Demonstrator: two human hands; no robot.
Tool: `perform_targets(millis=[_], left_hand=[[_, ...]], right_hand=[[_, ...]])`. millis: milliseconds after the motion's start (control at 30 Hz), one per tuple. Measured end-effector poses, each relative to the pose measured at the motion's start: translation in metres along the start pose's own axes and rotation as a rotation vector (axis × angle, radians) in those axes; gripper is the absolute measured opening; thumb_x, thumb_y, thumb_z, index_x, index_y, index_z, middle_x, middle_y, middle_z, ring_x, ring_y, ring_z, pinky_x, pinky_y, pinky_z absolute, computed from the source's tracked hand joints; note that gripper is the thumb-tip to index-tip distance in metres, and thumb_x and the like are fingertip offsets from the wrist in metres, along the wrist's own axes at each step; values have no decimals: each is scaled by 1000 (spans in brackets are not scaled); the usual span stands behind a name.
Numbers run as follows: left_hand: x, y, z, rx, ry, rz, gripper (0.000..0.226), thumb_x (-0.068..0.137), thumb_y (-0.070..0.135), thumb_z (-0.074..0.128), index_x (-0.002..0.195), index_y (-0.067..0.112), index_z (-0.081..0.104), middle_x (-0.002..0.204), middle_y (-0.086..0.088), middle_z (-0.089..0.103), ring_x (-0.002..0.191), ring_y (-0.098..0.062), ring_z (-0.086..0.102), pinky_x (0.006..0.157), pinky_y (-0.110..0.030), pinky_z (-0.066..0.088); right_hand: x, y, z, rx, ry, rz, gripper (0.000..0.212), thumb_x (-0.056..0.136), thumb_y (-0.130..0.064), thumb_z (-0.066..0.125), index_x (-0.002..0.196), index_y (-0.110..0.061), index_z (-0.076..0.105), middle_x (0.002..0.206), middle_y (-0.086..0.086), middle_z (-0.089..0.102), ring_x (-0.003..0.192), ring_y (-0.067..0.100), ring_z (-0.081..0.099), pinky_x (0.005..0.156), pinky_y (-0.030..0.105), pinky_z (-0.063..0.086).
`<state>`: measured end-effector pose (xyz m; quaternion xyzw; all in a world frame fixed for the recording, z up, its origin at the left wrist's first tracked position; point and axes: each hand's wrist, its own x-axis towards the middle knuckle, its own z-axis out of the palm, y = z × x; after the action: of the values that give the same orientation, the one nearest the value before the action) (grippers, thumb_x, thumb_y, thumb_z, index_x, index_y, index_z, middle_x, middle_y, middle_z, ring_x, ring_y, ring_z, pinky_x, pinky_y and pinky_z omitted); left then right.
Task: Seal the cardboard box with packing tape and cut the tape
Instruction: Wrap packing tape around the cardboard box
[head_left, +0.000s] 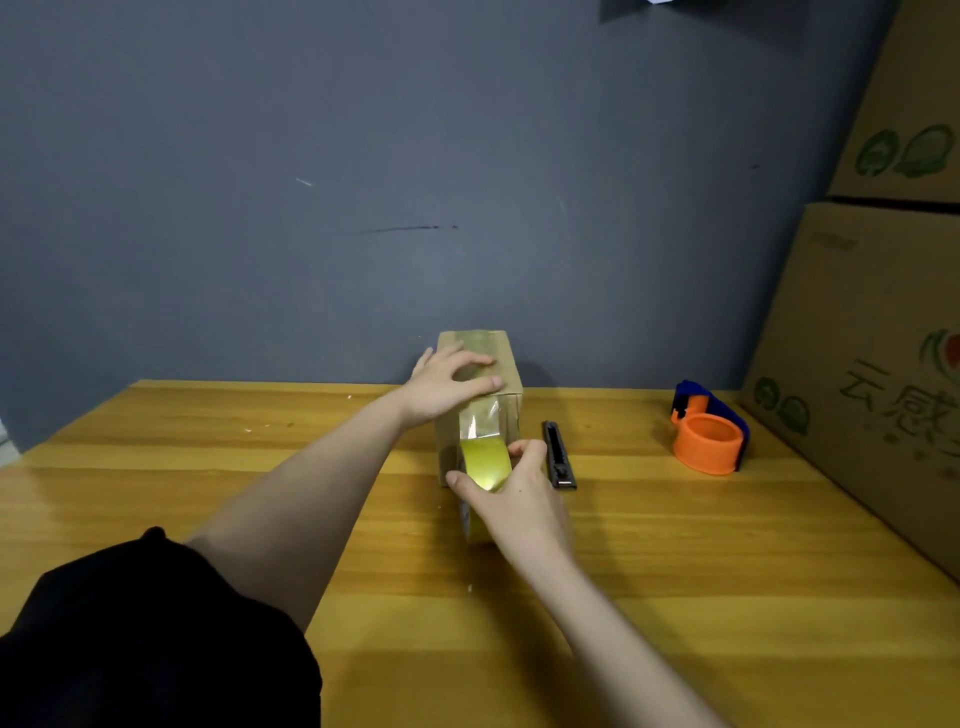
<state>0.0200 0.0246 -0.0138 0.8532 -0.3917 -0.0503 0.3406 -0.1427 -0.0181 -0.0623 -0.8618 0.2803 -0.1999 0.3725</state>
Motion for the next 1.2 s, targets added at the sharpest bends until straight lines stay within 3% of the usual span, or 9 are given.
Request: perform_targets(millis=[233, 367, 600, 767, 900, 967, 1033, 1133, 1200], left_hand=[[-8, 4, -6, -23, -42, 55, 60, 79, 55, 63, 133, 33, 49, 147, 5, 40, 136, -16, 33, 104, -27, 27], [-16, 7, -12, 73, -52, 47, 62, 74, 63, 62, 129, 37, 53, 144, 6, 46, 135, -18, 37, 110, -34, 31], [-29, 11, -12, 46, -51, 48, 62, 72, 59, 67, 128, 34, 55, 141, 4, 48, 131, -17, 41, 106, -30, 34], [-35, 16, -7, -99, -152, -8, 55, 85, 48, 59, 135, 28, 45, 146, 1, 33, 136, -15, 29, 106, -27, 23], [-37, 22, -10, -224, -173, -57, 52, 95, 50, 37, 138, 23, 44, 148, 4, 36, 122, -5, 35, 98, -21, 22], [-38, 23, -12, -214, -179, -60, 51, 96, 49, 32, 139, 23, 42, 150, 3, 34, 122, -4, 33, 98, -21, 21], [-38, 22, -9, -182, -151, -39, 52, 97, 47, 33, 143, 25, 36, 154, 2, 26, 136, -9, 26, 106, -23, 17], [-37, 18, -2, 8, -56, -43, 55, 95, 55, 31, 146, 37, 24, 160, 2, 6, 147, -21, 2, 119, -39, 2], [-35, 17, -2, 111, -52, -63, 56, 94, 58, 24, 147, 37, 21, 160, 1, 2, 147, -22, -2, 119, -40, -2]], right_hand=[[-7, 2, -3, -4, -12, -10, 63, 73, -63, 65, 106, -25, 27, 107, 3, 65, 94, 32, 63, 71, 36, 47], [-20, 2, -4, 15, -20, -15, 65, 71, -64, 66, 106, -25, 26, 104, 2, 64, 92, 30, 63, 72, 38, 50], [-41, 5, -8, 54, -44, -30, 65, 74, -66, 61, 110, -26, 26, 98, 0, 61, 88, 29, 63, 73, 39, 51], [-43, 12, -6, 182, -81, -24, 57, 78, -63, 58, 111, -27, 28, 103, -2, 60, 92, 26, 62, 81, 45, 52], [-43, 15, -4, 200, -137, -24, 58, 79, -66, 54, 114, -26, 33, 106, -2, 61, 96, 23, 61, 85, 44, 51], [-42, 16, -4, 184, -181, -22, 63, 80, -68, 50, 121, -23, 34, 114, 1, 60, 102, 25, 59, 89, 44, 49], [-41, 16, -5, 149, -216, -11, 72, 81, -70, 47, 131, -21, 31, 124, 5, 56, 109, 28, 56, 91, 44, 48], [-40, 16, -6, 137, -240, 11, 78, 81, -71, 46, 136, -20, 28, 132, 8, 52, 115, 31, 53, 94, 42, 46], [-40, 16, -8, 125, -254, 20, 78, 83, -70, 43, 140, -19, 26, 138, 11, 48, 123, 32, 48, 98, 39, 42]])
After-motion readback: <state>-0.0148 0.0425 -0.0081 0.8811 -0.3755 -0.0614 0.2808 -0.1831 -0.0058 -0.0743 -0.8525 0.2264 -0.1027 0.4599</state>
